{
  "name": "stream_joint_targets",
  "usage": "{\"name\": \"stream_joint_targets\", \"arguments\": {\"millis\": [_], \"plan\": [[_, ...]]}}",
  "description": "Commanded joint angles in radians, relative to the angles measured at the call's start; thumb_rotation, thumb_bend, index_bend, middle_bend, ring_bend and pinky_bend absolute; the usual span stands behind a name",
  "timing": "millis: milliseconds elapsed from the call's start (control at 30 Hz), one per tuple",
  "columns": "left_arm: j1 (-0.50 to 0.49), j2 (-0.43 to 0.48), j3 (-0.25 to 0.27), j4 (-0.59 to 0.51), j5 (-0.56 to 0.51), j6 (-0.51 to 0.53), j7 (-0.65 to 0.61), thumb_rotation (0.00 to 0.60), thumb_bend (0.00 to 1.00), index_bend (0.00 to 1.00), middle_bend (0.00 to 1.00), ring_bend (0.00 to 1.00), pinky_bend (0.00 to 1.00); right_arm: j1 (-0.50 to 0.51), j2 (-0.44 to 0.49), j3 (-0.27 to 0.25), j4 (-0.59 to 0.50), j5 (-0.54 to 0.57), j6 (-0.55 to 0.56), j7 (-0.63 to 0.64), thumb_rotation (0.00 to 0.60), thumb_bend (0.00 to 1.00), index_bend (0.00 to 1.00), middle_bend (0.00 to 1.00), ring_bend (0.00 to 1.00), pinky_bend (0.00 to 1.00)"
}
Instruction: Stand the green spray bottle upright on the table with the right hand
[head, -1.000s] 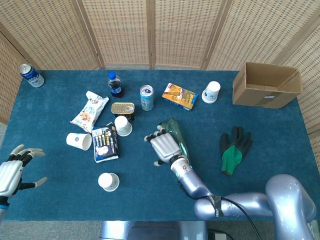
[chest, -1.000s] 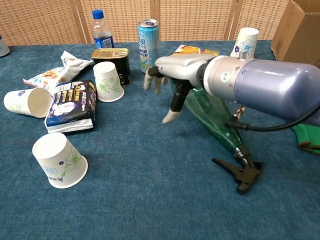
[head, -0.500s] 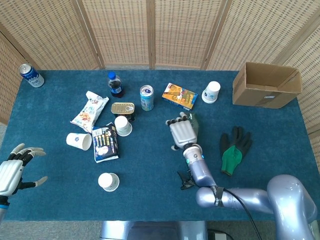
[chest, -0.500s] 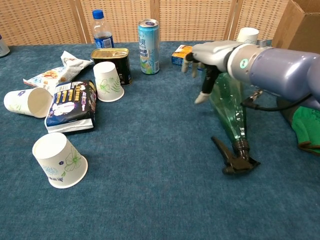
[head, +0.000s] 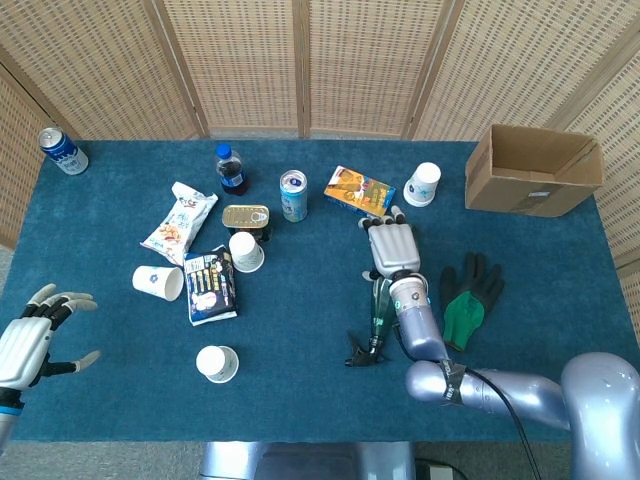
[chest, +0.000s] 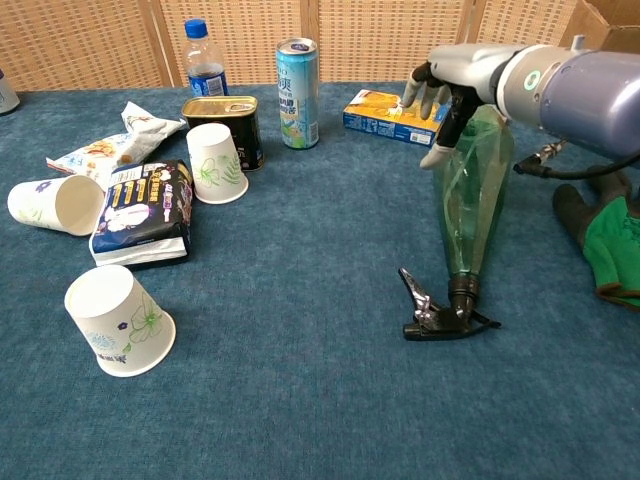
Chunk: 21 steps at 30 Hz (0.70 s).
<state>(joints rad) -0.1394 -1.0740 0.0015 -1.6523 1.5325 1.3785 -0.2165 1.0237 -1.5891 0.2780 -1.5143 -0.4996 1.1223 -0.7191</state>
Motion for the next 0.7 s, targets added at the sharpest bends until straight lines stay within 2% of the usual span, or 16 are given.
{"name": "stream_joint_targets", "arguments": {"millis": [33, 300, 700], "plan": [[0.002, 0.0, 0.001, -0.001, 0.002, 0.004, -0.001, 0.598, 0.18, 0.3, 0.28, 0.22, 0.05, 0.001, 0.002, 0.018, -0.003, -0.013, 0.006, 0.01, 0.6, 0.11, 0.22, 0.31, 0.21, 0.11], [0.017, 0.004, 0.01, 0.002, -0.003, 0.018, -0.005, 0.597, 0.18, 0.3, 0.28, 0.22, 0.05, 0.037, -0.043, 0.036, 0.122, -0.087, -0.011, 0.02, 0.6, 0.11, 0.23, 0.31, 0.21, 0.11], [0.048, 0.022, 0.023, 0.0, -0.024, 0.034, -0.004, 0.596, 0.18, 0.3, 0.28, 0.22, 0.05, 0.097, -0.171, 0.018, 0.458, -0.145, -0.123, 0.001, 0.6, 0.08, 0.23, 0.31, 0.21, 0.11]]}}
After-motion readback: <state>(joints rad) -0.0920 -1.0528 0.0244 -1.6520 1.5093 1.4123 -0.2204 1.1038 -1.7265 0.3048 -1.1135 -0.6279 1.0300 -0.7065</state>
